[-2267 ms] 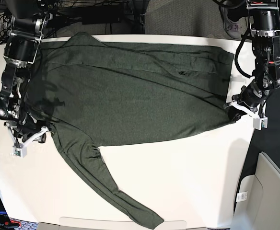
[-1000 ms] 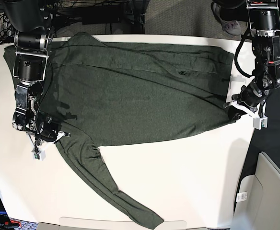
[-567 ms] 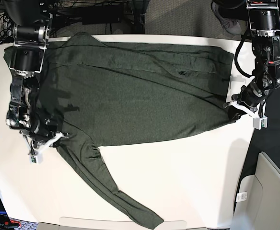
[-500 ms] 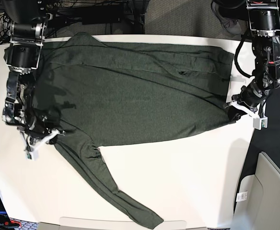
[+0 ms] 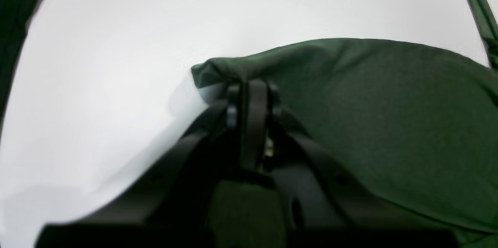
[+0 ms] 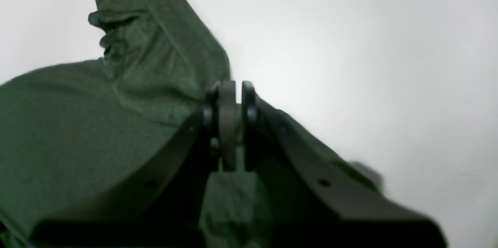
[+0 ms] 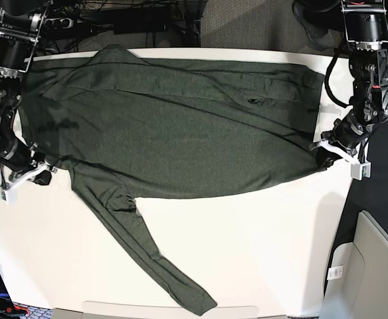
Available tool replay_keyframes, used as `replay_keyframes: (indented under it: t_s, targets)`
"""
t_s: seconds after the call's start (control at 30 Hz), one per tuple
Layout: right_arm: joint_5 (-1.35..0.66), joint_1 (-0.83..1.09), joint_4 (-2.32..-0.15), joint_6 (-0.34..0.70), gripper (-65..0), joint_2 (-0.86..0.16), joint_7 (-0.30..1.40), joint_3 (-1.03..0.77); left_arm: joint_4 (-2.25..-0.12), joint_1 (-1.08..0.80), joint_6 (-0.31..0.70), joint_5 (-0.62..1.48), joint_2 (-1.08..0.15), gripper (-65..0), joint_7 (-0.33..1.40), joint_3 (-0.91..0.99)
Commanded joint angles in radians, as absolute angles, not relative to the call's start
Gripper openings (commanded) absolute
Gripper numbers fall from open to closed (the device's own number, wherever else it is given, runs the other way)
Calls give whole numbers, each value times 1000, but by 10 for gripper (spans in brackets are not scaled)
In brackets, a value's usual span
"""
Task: Fold the T-shirt properly
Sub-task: 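Reposition the right gripper at the armpit seam and pinch it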
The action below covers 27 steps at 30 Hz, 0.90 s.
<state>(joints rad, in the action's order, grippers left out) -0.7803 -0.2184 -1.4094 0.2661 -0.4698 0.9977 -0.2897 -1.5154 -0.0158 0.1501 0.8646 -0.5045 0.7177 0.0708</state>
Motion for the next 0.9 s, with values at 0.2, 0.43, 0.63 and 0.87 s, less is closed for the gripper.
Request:
replay_keyframes:
  t_s: [0.2,0.43,0.63,0.87]
  targets:
    - [-871,-160,-1492,285,-643,-535,987,-387,-1624,-51,156,874,-522,-649,691,84]
    - [-788,-183,-1494,317,-638,-504,981,-346,-1623,-74,156,874,-521,-649,696,137]
    - [-483,-326,-1481,314,-471,-455,966,-151,-1623,-74,156,874,-521,-649,699,137]
    - [-352,-429,-1380,315,-259,-409,960,-84,-1623,-74,156,874,-519,-649,699,137]
